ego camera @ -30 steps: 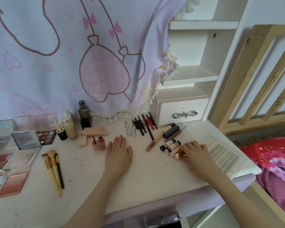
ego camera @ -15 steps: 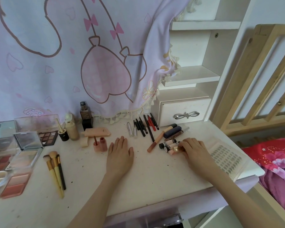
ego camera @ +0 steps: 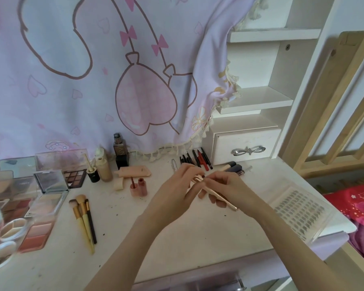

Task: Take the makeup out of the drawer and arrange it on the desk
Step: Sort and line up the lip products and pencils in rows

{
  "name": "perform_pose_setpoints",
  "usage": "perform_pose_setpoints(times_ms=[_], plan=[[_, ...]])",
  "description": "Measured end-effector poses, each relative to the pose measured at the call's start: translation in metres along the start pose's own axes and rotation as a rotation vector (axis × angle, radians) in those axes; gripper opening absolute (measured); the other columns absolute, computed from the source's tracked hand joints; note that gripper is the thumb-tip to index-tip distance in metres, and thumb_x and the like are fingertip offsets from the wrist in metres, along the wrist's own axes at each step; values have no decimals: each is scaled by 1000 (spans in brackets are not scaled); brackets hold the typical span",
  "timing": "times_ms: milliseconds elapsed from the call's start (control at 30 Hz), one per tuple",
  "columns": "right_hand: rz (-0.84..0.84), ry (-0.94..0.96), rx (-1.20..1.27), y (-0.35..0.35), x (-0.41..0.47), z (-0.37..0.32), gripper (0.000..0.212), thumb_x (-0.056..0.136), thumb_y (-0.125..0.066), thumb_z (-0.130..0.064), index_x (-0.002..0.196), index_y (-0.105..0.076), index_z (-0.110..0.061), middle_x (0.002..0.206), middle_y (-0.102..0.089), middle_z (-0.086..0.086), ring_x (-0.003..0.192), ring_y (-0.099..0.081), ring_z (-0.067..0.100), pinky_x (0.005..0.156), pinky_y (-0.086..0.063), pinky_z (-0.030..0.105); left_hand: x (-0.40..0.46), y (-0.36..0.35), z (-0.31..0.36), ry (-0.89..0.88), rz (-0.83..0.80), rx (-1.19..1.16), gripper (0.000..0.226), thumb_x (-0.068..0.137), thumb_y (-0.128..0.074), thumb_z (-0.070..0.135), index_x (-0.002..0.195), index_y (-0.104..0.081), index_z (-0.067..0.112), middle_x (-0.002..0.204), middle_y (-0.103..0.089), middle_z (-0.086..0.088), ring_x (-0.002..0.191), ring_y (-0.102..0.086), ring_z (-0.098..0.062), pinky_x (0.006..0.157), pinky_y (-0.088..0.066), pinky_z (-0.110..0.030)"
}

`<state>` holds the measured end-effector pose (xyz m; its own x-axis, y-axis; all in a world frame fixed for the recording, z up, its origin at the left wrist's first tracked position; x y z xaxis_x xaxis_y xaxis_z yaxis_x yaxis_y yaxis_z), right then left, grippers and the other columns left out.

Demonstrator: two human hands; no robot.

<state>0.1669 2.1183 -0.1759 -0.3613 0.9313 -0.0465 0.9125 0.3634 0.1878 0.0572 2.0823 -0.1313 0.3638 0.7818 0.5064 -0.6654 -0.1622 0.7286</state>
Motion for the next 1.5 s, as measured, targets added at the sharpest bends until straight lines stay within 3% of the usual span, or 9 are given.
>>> perform_pose_setpoints(times_ms=[233, 367, 500, 633, 700, 867, 1033, 1200, 1500], plan=[[-323, -239, 394, -43, -9, 6, 23, 79, -63, -20, 92, -72, -4, 80, -68, 14, 56, -57, 12, 43, -42, 16, -31, 13, -16, 98, -57, -3, 19, 91, -30, 44, 100, -40, 31, 82, -42, 18, 71, -46, 3, 60, -38, -14], [-79, -374, 430, -30, 2, 20, 23, 83, -63, -32, 76, -61, -10, 57, -57, 6, 36, -37, 7, 30, -24, 15, -40, 30, -43, 319, 115, -53, 12, 95, -37, 32, 99, -45, 24, 73, -44, 10, 61, -43, 2, 55, -36, -15], [157, -341, 613, -36, 14, 23, 35, 89, -59, -33, 64, -44, -16, 44, -38, -4, 34, -29, 7, 29, -19, 16, -38, 23, -42, 379, 41, 245, 31, 90, -23, 52, 95, -41, 28, 67, -43, 12, 50, -41, -3, 44, -30, -18], [248, -141, 192, -42, 20, 3, 40, 97, -44, -34, 61, -41, -15, 43, -36, -7, 35, -29, 7, 37, -25, 20, -42, 20, -41, 401, 36, 421, 25, 97, -33, 36, 100, -51, 19, 64, -46, 9, 49, -40, -12, 39, -24, -18], [284, -3, -39, -43, 20, -12, 37, 97, -41, -28, 62, -44, -14, 50, -40, -4, 44, -36, 9, 46, -32, 25, -46, 22, -54, 510, 50, 227, 14, 96, -43, 12, 103, -54, 12, 69, -52, 2, 55, -47, -15, 44, -30, -17], [321, 374, -238, -54, 4, -51, 34, 95, -46, -16, 62, -39, -17, 57, -48, 14, 46, -33, 7, 44, -28, 18, -82, -18, -77, 1049, -150, -836, 53, 95, -30, 47, 51, -42, 21, 41, -29, 7, 34, -21, -10, 33, -19, -18], [161, 306, 53, -58, 12, -44, 13, 91, -57, -18, 80, -51, -16, 54, -47, -5, 45, -40, 7, 44, -35, 18, -78, -1, -75, 876, -134, -811, 53, 79, -34, 69, 64, -50, 20, 48, -35, 8, 38, -24, -7, 36, -22, -17], [117, -20, 238, -64, 15, -11, 39, 77, -60, -51, 64, -50, -15, 42, -39, -7, 33, -29, 6, 33, -24, 15, -65, 24, -69, 580, -87, -194, 24, 84, -50, 53, 87, -46, 29, 61, -52, 10, 44, -43, 0, 43, -32, -12], [25, 94, 397, -70, 17, -12, 14, 92, -48, 0, 100, -54, -9, 58, -48, -5, 47, -42, 8, 46, -36, 21, -70, 22, -64, 496, -181, -93, 28, 87, -35, 58, 88, -48, 33, 64, -49, 10, 52, -42, -3, 53, -35, -22]])
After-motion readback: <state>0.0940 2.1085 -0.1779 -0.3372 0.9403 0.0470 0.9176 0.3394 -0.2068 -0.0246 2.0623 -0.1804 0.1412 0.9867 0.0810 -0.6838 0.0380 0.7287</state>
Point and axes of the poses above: each hand's wrist, its own x-axis towards the middle knuckle, its own y-axis out of the back of the hand, z = x × y, the point moved 9 cm from there along x, towards the middle knuckle
